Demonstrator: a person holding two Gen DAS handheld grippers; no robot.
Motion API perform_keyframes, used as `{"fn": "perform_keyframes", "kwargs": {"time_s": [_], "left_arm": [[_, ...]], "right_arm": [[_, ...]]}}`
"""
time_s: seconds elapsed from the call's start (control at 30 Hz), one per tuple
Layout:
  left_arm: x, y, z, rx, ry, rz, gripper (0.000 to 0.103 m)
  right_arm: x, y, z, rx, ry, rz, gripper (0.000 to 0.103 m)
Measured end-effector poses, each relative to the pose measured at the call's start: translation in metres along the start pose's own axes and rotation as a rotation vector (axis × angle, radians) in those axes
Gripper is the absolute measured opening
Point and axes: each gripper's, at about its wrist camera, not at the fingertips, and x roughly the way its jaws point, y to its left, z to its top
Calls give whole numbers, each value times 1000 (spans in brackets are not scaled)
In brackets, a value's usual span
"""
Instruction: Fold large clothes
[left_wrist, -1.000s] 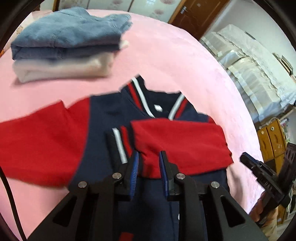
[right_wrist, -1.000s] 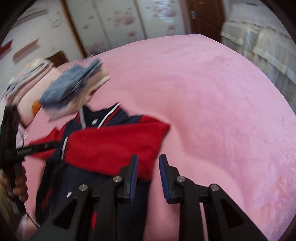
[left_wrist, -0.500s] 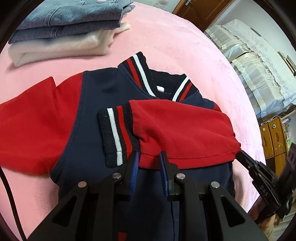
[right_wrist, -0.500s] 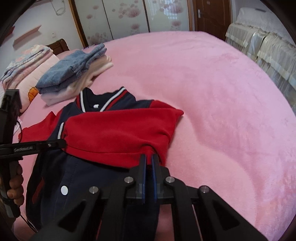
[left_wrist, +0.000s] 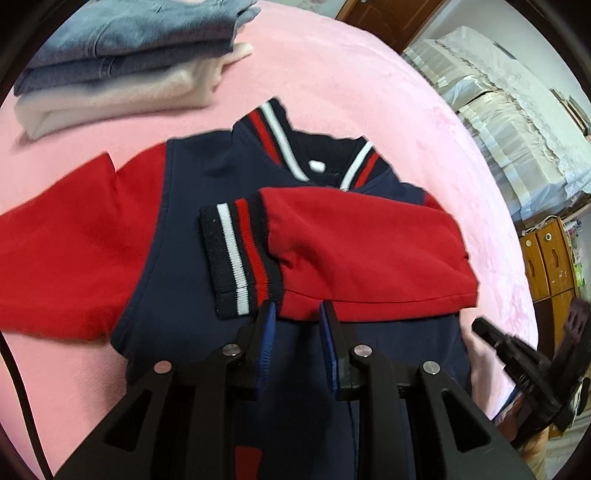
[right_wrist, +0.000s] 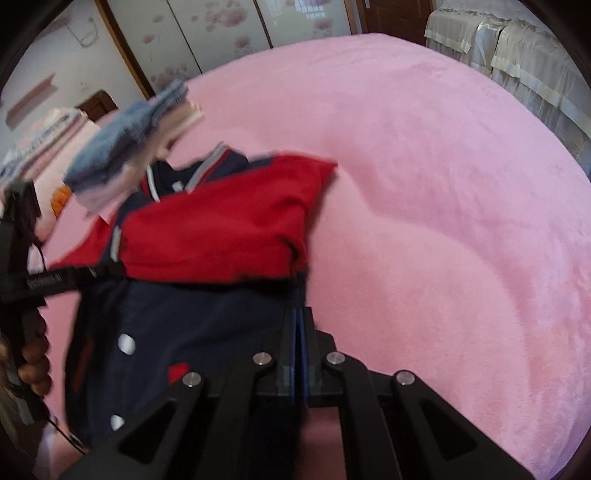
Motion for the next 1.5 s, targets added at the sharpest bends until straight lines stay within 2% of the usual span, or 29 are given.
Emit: {"fn": "perform_keyframes", "kwargs": {"time_s": [0.17,0.33,0.4,0.5,0.6,0.63,0.67,0.77,0.83,0.87,1.17,1.33,1.4,1.5], "left_arm": [[-15,-11,9,13,-56,-20,23],[-2,-16,19,7,-45,-12,24],[4,-13,17,9,-28,12,24],[13,-5,9,15,-6,44,24],[12,0,4,14,-8,25,24],[13,1,4,16,-9,28,24],[13,0,4,21,-8,36,24],[10,-6,3,35,-5,50,34],[5,-11,1,47,-5,65,54],[1,-14,0,59,-15,87,56],[-49,-30,-15,101,-75,137,57],[-85,-31,-25,111,-124,172,71],[-102,-30,-31,110,-144,179,73],[-119,-25,-38,97,-153,174,73]], "right_arm": [[-14,22,32,-35,-89,38,2],[12,44,53,-65,-77,56,2],[26,41,49,-68,-46,35,2],[41,17,29,-39,0,-58,0],[34,-7,13,29,-1,-3,0],[29,-9,11,28,-6,-20,0],[24,-9,10,27,-13,-60,6],[17,-14,7,43,-7,-77,6],[13,-16,5,56,-2,-69,6],[10,-15,5,56,-4,-69,6],[-31,14,9,49,-72,-19,6],[-53,40,13,23,-100,11,6],[-60,50,12,10,-104,19,7],[-67,67,7,-9,-102,37,15]]}}
